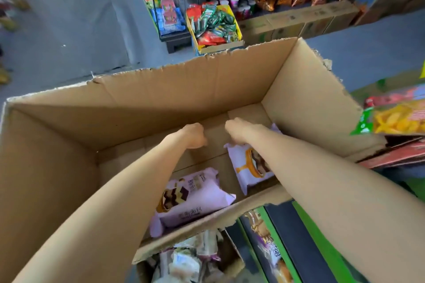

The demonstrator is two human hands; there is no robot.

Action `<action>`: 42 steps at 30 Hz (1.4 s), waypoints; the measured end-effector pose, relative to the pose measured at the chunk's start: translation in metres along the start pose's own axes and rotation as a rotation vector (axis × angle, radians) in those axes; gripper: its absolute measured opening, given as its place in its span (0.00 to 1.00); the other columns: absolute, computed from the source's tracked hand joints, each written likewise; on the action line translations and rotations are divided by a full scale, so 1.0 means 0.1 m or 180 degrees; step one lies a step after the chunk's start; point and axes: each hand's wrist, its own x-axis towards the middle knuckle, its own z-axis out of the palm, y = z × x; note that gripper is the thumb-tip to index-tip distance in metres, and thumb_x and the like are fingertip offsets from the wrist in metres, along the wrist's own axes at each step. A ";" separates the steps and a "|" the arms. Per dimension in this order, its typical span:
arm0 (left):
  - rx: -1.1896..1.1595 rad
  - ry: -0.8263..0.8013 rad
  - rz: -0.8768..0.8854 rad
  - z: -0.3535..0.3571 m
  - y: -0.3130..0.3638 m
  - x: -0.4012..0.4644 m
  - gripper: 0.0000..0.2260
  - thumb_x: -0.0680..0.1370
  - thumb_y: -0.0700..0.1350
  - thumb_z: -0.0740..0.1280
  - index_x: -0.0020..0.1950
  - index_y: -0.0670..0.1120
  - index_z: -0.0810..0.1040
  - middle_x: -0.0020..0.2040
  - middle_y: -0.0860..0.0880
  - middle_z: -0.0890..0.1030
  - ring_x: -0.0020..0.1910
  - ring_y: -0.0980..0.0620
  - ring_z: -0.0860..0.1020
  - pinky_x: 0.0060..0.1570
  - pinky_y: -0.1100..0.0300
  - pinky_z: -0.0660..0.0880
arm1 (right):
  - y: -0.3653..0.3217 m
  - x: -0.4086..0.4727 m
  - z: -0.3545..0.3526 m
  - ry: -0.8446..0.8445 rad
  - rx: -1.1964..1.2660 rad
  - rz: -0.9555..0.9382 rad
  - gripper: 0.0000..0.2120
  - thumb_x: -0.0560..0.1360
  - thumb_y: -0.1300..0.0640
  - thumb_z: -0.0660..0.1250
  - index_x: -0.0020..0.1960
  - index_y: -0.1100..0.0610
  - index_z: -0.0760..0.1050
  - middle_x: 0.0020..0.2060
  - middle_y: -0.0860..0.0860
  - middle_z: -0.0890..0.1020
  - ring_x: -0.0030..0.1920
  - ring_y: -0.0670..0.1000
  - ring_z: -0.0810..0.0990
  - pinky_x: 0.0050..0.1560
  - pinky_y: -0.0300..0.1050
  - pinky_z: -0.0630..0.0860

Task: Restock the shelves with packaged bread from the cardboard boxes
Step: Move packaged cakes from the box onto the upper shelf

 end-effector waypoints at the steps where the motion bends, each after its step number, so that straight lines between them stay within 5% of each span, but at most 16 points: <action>1: -0.0050 -0.0071 -0.0007 0.01 -0.06 -0.03 0.18 0.76 0.50 0.65 0.62 0.42 0.75 0.59 0.44 0.79 0.56 0.46 0.77 0.56 0.55 0.73 | -0.05 -0.04 -0.03 0.0002 -0.0066 -0.0133 0.08 0.76 0.64 0.63 0.54 0.65 0.73 0.51 0.59 0.73 0.50 0.60 0.75 0.47 0.47 0.72; 4: -0.0344 -0.0403 0.0032 0.08 -0.17 -0.17 0.15 0.78 0.51 0.65 0.56 0.40 0.79 0.52 0.46 0.83 0.46 0.50 0.80 0.54 0.57 0.75 | -0.19 -0.17 -0.15 -0.0106 -0.0278 -0.0519 0.06 0.76 0.63 0.64 0.40 0.64 0.74 0.39 0.59 0.73 0.38 0.56 0.70 0.33 0.43 0.67; 9: -0.0116 -0.1000 0.0061 0.31 -0.12 -0.35 0.24 0.74 0.65 0.62 0.51 0.45 0.78 0.46 0.47 0.78 0.42 0.49 0.76 0.46 0.58 0.72 | -0.25 -0.26 -0.19 -0.0241 -0.0525 -0.0676 0.08 0.74 0.70 0.61 0.38 0.61 0.70 0.38 0.56 0.72 0.30 0.50 0.64 0.27 0.40 0.60; 11: -0.0305 -0.1023 0.0036 0.44 -0.10 -0.37 0.20 0.74 0.61 0.66 0.51 0.44 0.77 0.43 0.46 0.77 0.37 0.49 0.75 0.35 0.59 0.73 | -0.24 -0.29 -0.19 -0.0105 -0.0442 -0.0738 0.12 0.76 0.68 0.59 0.35 0.58 0.65 0.36 0.54 0.69 0.30 0.49 0.61 0.28 0.41 0.57; 14: -0.0466 -0.0652 0.0113 0.48 -0.07 -0.42 0.13 0.78 0.49 0.66 0.57 0.42 0.77 0.41 0.46 0.76 0.37 0.49 0.74 0.27 0.63 0.70 | -0.21 -0.40 -0.23 0.0226 -0.0193 -0.0661 0.16 0.78 0.66 0.57 0.33 0.56 0.59 0.31 0.51 0.64 0.29 0.50 0.60 0.28 0.42 0.54; 16: -0.0679 -0.0171 0.0162 0.39 -0.09 -0.46 0.07 0.80 0.45 0.62 0.50 0.42 0.76 0.39 0.46 0.74 0.37 0.49 0.73 0.28 0.62 0.68 | -0.16 -0.43 -0.25 0.0491 -0.0018 -0.0532 0.17 0.77 0.67 0.56 0.33 0.55 0.58 0.32 0.51 0.66 0.33 0.52 0.63 0.28 0.43 0.54; 19: -0.1084 0.0614 0.0147 0.18 -0.23 -0.56 0.14 0.80 0.44 0.61 0.34 0.47 0.65 0.33 0.49 0.69 0.37 0.48 0.69 0.28 0.60 0.62 | -0.12 -0.52 -0.31 0.1119 0.0534 -0.0341 0.15 0.77 0.66 0.56 0.34 0.55 0.59 0.40 0.55 0.74 0.43 0.58 0.70 0.34 0.46 0.59; 22: -0.1304 0.1252 0.0101 0.00 -0.35 -0.77 0.15 0.79 0.43 0.58 0.34 0.47 0.60 0.32 0.49 0.69 0.37 0.47 0.69 0.33 0.57 0.63 | -0.18 -0.71 -0.44 0.1732 0.1317 -0.0375 0.13 0.79 0.63 0.56 0.36 0.56 0.61 0.34 0.51 0.71 0.41 0.55 0.67 0.34 0.45 0.57; 28: -0.0778 0.1953 0.0279 -0.47 -0.21 -1.37 0.07 0.79 0.45 0.58 0.41 0.46 0.65 0.35 0.49 0.72 0.41 0.45 0.69 0.46 0.54 0.60 | -0.46 -1.36 -0.73 0.2321 0.2444 -0.1376 0.10 0.78 0.63 0.61 0.38 0.54 0.67 0.31 0.46 0.70 0.39 0.50 0.68 0.41 0.43 0.63; 32: -0.1077 0.2068 0.0645 -0.71 -0.14 -1.80 0.07 0.75 0.47 0.58 0.45 0.45 0.71 0.41 0.47 0.77 0.44 0.42 0.72 0.49 0.53 0.68 | -0.84 -1.95 -0.84 0.2148 0.2921 -0.1950 0.11 0.78 0.61 0.62 0.41 0.48 0.72 0.48 0.57 0.80 0.47 0.51 0.75 0.49 0.39 0.69; 34: -0.1273 0.2198 0.0934 -0.80 -0.09 -2.04 0.19 0.69 0.48 0.54 0.54 0.44 0.76 0.47 0.41 0.81 0.48 0.38 0.76 0.52 0.49 0.72 | -1.05 -2.20 -0.85 0.2194 0.2791 -0.1898 0.06 0.79 0.60 0.61 0.47 0.57 0.76 0.57 0.58 0.77 0.52 0.47 0.73 0.49 0.27 0.66; 36: -0.1249 0.2284 0.1023 -0.86 -0.05 -2.30 0.21 0.71 0.47 0.54 0.59 0.43 0.76 0.53 0.39 0.81 0.53 0.36 0.77 0.54 0.47 0.72 | -1.21 -2.39 -0.81 0.2531 0.2963 -0.1734 0.13 0.81 0.57 0.56 0.57 0.63 0.75 0.58 0.55 0.75 0.56 0.45 0.71 0.51 0.25 0.65; 39: -0.1240 0.2510 0.1186 -0.89 -0.02 -2.65 0.14 0.75 0.36 0.58 0.58 0.47 0.74 0.52 0.42 0.81 0.53 0.39 0.77 0.53 0.48 0.71 | -1.32 -2.60 -0.68 0.3226 0.3789 -0.0966 0.15 0.82 0.55 0.55 0.62 0.62 0.71 0.51 0.50 0.75 0.54 0.47 0.72 0.54 0.38 0.67; 42: -0.1050 0.2723 0.1378 -0.83 -0.01 -3.04 0.12 0.74 0.34 0.56 0.53 0.45 0.73 0.47 0.44 0.79 0.51 0.41 0.76 0.49 0.50 0.68 | -1.35 -2.82 -0.56 0.3479 0.3661 0.0022 0.16 0.77 0.48 0.63 0.53 0.60 0.77 0.47 0.56 0.81 0.49 0.56 0.78 0.44 0.48 0.71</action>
